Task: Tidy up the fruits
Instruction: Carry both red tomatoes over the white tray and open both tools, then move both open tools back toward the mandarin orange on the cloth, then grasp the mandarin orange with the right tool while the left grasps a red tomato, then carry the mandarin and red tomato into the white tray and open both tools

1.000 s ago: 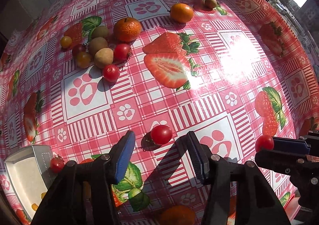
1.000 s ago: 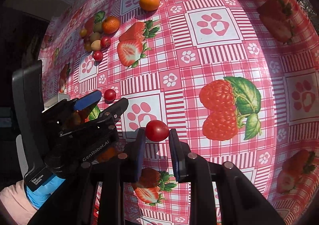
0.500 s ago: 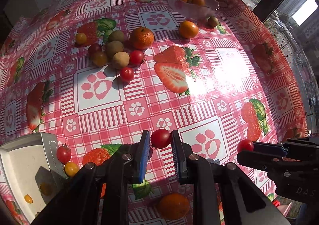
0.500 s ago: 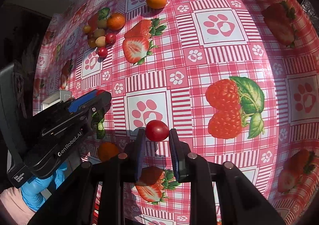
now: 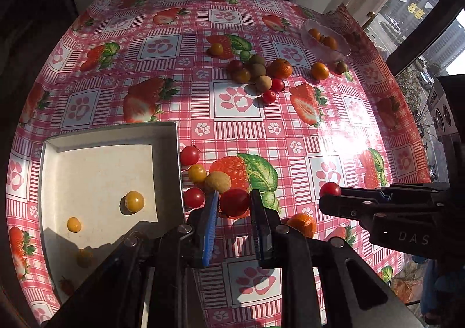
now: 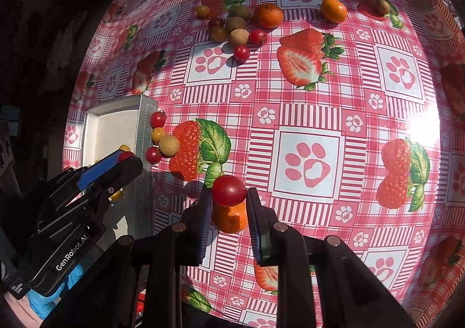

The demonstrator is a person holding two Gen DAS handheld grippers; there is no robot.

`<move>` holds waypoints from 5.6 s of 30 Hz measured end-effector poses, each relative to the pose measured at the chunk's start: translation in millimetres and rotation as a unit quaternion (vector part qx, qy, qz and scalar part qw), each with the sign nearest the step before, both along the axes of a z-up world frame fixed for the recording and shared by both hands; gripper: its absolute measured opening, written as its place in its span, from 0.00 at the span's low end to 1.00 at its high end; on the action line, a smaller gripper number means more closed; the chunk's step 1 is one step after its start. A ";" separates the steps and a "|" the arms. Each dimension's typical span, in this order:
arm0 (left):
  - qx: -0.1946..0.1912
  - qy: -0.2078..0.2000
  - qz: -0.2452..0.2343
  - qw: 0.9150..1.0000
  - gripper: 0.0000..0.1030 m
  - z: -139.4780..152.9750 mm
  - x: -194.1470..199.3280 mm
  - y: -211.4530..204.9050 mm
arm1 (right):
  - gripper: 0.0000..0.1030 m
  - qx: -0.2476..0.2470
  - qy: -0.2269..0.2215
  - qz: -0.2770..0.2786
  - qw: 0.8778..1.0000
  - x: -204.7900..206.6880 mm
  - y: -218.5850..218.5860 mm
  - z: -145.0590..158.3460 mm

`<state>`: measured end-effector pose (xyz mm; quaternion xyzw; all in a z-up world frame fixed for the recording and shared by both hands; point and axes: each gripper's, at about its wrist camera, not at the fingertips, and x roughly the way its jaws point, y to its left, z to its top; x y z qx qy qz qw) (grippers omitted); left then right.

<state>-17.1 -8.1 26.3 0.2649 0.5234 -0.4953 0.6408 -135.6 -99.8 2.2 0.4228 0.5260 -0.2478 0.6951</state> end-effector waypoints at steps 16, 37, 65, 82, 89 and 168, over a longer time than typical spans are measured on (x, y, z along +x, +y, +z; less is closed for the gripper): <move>0.081 -0.017 0.112 0.990 0.22 -37.1 77.7 146.2 | 0.25 0.022 0.016 0.187 0.982 131.3 121.6 -21.9; 0.147 -0.026 0.129 0.980 0.54 -78.9 84.3 159.2 | 0.44 0.031 0.084 0.238 0.967 172.3 160.4 -72.3; 0.087 -0.039 0.029 0.995 0.73 -13.7 45.5 52.7 | 0.90 -0.003 0.065 -0.016 0.998 39.3 7.1 -18.1; 0.109 0.026 -0.066 0.992 0.73 -57.1 -56.7 15.2 | 0.90 0.003 0.090 -0.051 0.995 -40.8 -7.8 -37.5; 0.115 0.014 -0.059 0.992 0.73 -73.9 -55.7 20.3 | 0.90 0.004 0.088 -0.025 0.996 -40.0 3.9 -43.0; 0.006 -0.013 0.108 0.994 0.22 14.3 90.6 76.5 | 0.41 -0.049 0.003 0.120 0.992 104.4 48.2 34.2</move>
